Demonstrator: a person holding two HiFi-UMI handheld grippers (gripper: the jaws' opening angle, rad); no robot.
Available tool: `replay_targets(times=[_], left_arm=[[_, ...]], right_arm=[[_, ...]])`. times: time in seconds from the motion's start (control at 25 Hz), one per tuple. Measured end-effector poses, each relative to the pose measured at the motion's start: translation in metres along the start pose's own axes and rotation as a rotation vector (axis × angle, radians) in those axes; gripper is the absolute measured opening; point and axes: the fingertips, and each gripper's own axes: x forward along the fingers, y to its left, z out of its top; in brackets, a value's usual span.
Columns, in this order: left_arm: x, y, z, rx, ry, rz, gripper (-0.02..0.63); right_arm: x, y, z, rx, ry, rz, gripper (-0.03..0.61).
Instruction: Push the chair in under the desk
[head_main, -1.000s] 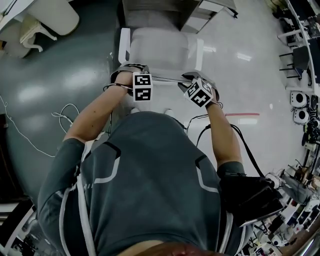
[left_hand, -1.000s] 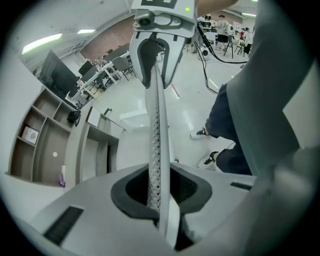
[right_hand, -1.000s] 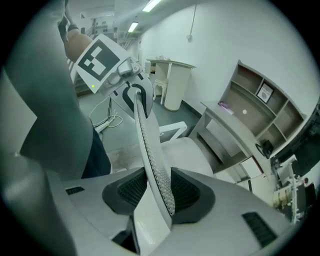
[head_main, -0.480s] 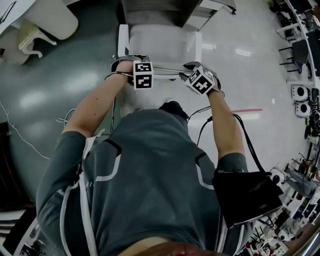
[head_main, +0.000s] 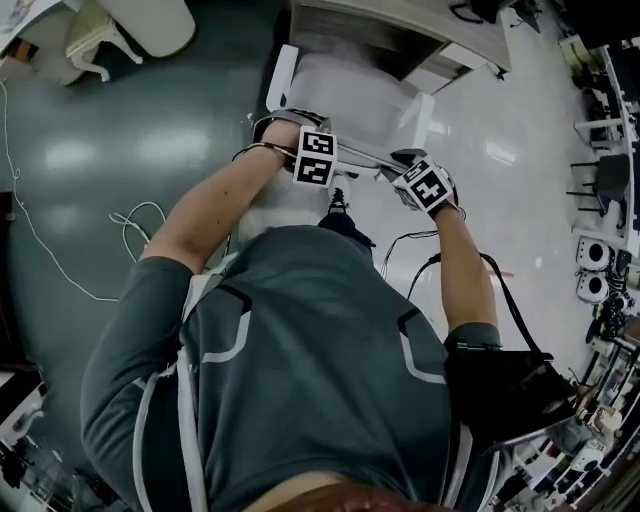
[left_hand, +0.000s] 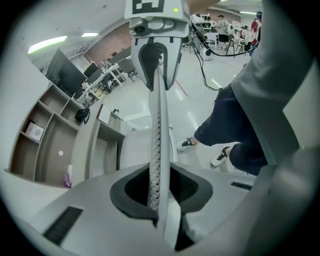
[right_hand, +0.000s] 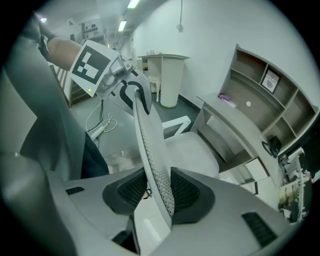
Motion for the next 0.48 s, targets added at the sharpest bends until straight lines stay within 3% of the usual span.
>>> replay_targets(times=[0.24,0.48], left_arm=[[0.011,0.044,-0.002,-0.036,0.062,-0.018,0.080],[0.030,0.081,0.011,-0.087,0.089,-0.061,0.080]], right_arm=[[0.003,-0.050,0.014,-0.081,-0.026,-0.056,0.158],[0.004,-0.098,0.011,-0.113,-0.034,-0.039,0.158]])
